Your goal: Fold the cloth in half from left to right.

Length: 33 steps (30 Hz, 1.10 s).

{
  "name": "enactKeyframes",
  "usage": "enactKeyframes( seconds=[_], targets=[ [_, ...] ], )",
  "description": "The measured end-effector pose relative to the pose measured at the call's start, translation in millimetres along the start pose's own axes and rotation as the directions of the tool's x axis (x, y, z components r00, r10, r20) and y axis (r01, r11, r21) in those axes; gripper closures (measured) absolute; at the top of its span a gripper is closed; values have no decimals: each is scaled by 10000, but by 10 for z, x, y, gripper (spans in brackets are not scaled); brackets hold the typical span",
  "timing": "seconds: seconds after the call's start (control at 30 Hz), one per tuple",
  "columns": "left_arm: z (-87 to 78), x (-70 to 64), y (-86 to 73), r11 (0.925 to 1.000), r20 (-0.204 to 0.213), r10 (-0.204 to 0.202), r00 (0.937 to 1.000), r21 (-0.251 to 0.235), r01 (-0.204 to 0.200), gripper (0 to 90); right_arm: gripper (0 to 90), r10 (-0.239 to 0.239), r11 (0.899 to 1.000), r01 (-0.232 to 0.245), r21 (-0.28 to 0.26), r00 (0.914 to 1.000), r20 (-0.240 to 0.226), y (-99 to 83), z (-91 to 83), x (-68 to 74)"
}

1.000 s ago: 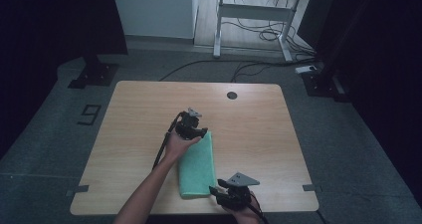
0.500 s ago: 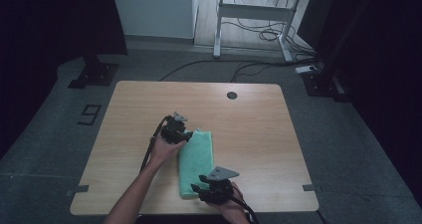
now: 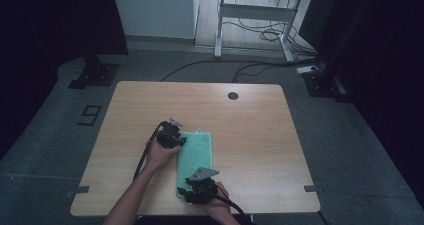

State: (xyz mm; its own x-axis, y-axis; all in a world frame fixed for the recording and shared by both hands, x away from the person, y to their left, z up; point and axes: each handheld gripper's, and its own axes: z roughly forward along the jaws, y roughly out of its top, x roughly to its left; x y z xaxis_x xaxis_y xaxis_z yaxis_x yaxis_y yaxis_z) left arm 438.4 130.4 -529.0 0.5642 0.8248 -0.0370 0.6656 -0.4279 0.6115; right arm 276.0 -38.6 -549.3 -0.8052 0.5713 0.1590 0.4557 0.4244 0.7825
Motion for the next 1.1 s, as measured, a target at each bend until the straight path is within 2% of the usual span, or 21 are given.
enactKeyframes(
  seconds=[0.4,0.53,0.6,0.7,0.9,1.1],
  targets=[
    [-41,42,-2,9999,-241,-74,9997,-128,71,629,486,-11,10000,11,-99,10000,-38,-6,22,19],
    [-114,4,46,9969,-25,-175,9998,-768,173,639,483,4,10000,-5,-96,10000,-67,-5,22,16],
    [-137,-37,80,9956,97,-46,9999,-937,55,653,483,9,10000,-10,-77,10000,-65,-6,26,15],
    [-113,-93,119,9968,132,136,9998,-788,-125,667,483,56,10000,-56,-54,10000,-80,-3,27,13],
    [43,-35,106,9999,35,-49,10000,-111,49,706,489,95,10000,-95,10,9999,-37,-12,19,18],
    [102,8,85,9996,218,-83,9997,-264,89,717,498,-190,9998,190,64,9998,80,-13,32,37]
  ],
)
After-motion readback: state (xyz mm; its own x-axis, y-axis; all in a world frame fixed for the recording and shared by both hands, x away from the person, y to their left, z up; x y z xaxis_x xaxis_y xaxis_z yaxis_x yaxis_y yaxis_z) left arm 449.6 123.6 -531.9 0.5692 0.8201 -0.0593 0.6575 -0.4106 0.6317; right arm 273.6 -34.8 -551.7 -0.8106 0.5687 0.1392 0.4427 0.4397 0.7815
